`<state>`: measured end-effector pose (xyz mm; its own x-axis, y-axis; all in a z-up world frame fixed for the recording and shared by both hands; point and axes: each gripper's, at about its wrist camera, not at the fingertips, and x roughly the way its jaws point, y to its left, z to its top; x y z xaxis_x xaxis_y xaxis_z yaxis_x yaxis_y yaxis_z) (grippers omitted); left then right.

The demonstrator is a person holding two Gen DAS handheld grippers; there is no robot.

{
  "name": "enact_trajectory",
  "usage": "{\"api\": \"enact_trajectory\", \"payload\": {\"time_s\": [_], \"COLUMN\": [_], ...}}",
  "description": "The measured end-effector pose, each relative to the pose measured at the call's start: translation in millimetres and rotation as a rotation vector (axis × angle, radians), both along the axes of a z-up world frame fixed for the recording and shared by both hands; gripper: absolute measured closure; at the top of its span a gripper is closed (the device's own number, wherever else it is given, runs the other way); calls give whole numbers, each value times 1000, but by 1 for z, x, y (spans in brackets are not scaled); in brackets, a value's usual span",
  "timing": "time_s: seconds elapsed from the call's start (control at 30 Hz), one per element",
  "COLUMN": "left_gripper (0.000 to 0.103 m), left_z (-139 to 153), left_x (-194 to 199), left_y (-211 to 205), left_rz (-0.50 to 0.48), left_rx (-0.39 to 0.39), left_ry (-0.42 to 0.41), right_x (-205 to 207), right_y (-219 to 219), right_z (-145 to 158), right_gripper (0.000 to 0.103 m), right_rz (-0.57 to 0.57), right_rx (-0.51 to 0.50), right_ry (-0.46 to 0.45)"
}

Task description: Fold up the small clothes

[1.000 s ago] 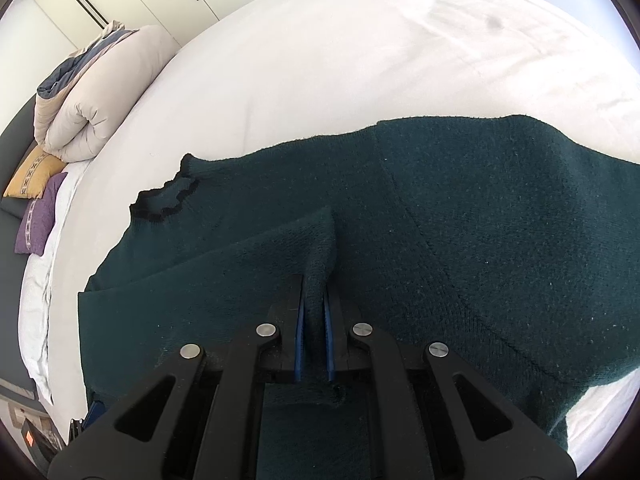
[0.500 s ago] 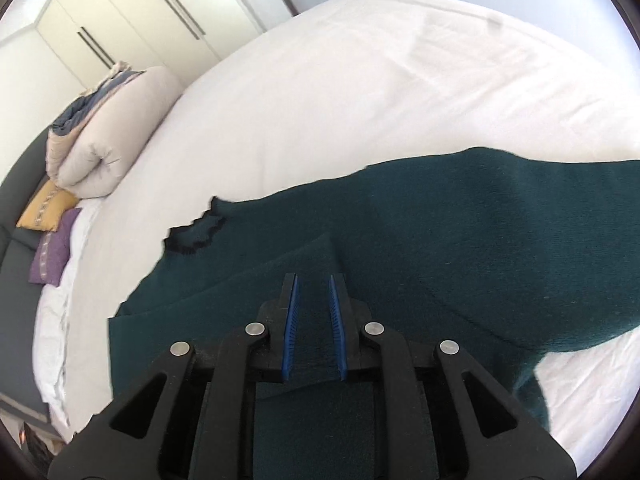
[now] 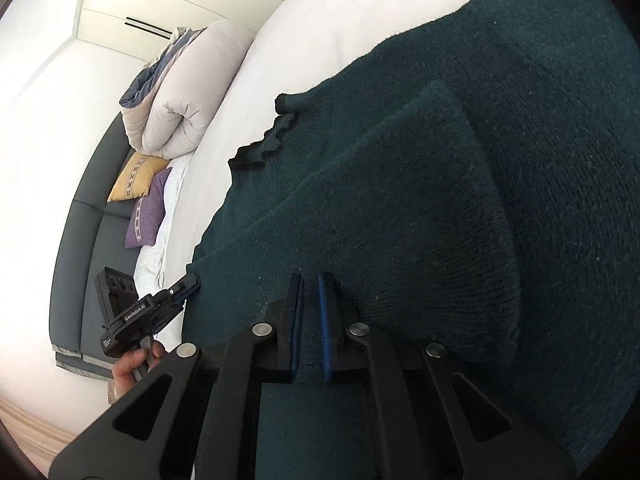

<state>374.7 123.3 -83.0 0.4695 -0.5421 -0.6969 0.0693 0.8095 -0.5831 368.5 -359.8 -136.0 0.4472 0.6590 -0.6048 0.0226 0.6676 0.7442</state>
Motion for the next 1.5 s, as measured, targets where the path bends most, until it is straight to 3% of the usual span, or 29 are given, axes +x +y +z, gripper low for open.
{"api": "enact_trajectory", "payload": {"time_s": [0.07,0.33,0.43,0.5,0.67,0.73,0.87,0.9,0.97,1.0,1.03,1.1,1.2,1.4,1.5], "left_gripper": [85,84,72,51,41,38,23,18,12,10,10,10,10,10,10], "left_z": [-8,-11,-5,-2,19,33,55,58,61,60,58,52,39,25,27], "left_x": [-3,-59,-90,-105,-137,-149,-173,-178,-190,-197,-200,-204,-201,-195,-193], "left_y": [3,9,9,6,8,5,-20,-29,-49,-58,-71,-96,-122,-140,-135], "left_rz": [-9,15,29,27,53,46,-7,-28,-75,-96,-119,-166,-199,-175,-159], "left_rx": [-43,-83,-52,-6,41,52,77,71,57,55,51,33,30,-43,-67], "left_ry": [15,-27,-71,-62,-107,-142,-190,-195,-204,-202,-196,-178,-132,-61,-54], "right_x": [1,-6,-20,-35,-83,-110,-164,-179,-211,-229,-248,-276,-290,-261,-245], "right_y": [-1,-9,-18,-28,-67,-96,-172,-196,-241,-263,-284,-319,-349,-367,-374], "right_z": [-2,2,4,7,22,32,48,51,57,57,57,55,53,52,50], "right_gripper": [101,101,100,97,93,92,91,85,64,34,23,23,24,26,35], "right_rz": [-2,-13,-28,-43,-122,-188,-373,-439,-586,-681,-787,-926,-1004,-1046,-1075], "right_rx": [5,62,76,90,83,96,93,84,56,50,62,112,157,132,141], "right_ry": [4,-10,-17,-11,-11,-40,-67,-70,-70,-62,-70,-90,-81,-53,-58]}}
